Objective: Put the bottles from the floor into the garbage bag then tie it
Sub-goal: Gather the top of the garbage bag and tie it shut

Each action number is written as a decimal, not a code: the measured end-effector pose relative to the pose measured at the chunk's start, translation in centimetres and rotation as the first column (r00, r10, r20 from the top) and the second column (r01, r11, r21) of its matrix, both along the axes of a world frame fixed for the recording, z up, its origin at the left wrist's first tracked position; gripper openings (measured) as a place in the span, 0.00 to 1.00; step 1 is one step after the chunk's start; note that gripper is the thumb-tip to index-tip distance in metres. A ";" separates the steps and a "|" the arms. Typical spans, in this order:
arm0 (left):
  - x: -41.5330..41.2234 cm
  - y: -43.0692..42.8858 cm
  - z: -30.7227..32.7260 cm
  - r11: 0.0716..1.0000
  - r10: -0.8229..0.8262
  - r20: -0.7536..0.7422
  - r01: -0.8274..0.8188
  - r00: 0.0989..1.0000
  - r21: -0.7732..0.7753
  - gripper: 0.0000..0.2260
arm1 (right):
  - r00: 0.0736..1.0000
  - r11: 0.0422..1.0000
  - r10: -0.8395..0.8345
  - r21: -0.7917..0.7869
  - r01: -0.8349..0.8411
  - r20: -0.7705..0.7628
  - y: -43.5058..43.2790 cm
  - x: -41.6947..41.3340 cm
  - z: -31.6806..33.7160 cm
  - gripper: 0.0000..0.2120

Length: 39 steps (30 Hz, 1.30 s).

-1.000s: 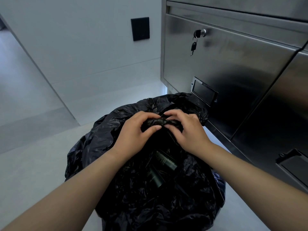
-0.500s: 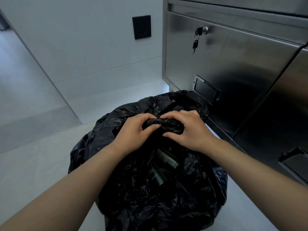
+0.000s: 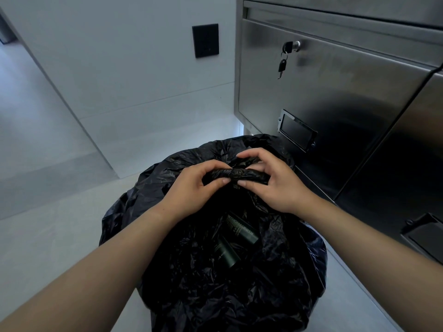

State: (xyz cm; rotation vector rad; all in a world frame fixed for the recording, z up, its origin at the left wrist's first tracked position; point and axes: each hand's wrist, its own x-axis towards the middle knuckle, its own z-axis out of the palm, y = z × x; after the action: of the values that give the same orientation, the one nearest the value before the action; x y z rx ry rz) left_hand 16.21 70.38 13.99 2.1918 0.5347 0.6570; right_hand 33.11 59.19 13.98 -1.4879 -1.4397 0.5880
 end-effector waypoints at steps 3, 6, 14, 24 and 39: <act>0.2 -0.3 0.0 0.998 -0.015 -0.022 0.013 1.000 -0.063 0.07 | 1.000 1.000 -0.018 0.016 0.018 0.004 0.0 0.2 0.0 0.16; 0.5 -0.7 0.1 0.996 -0.027 -0.030 0.024 0.999 -0.084 0.03 | 0.998 1.000 -0.018 0.027 0.016 0.068 -0.1 0.2 0.1 0.13; 0.4 -0.3 0.1 0.981 -0.009 -0.061 -0.003 0.998 -0.194 0.08 | 0.954 0.990 -0.065 0.136 0.026 0.293 -0.5 -0.1 0.3 0.20; 0.0 0.2 -0.2 0.958 -0.069 -0.128 0.030 0.989 -0.284 0.05 | 0.953 0.963 -0.099 0.267 0.020 0.286 0.0 -0.1 -0.9 0.06; -0.1 0.0 0.1 0.914 -0.051 -0.095 0.008 0.994 -0.406 0.08 | 0.951 0.961 -0.107 0.277 0.024 0.289 0.3 -0.1 -1.3 0.11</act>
State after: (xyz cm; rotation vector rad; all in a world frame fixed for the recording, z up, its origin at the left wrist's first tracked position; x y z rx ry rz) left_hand 16.12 70.40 14.13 1.8415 0.6293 0.3742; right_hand 32.97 59.47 12.71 -1.4410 -1.6224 0.1137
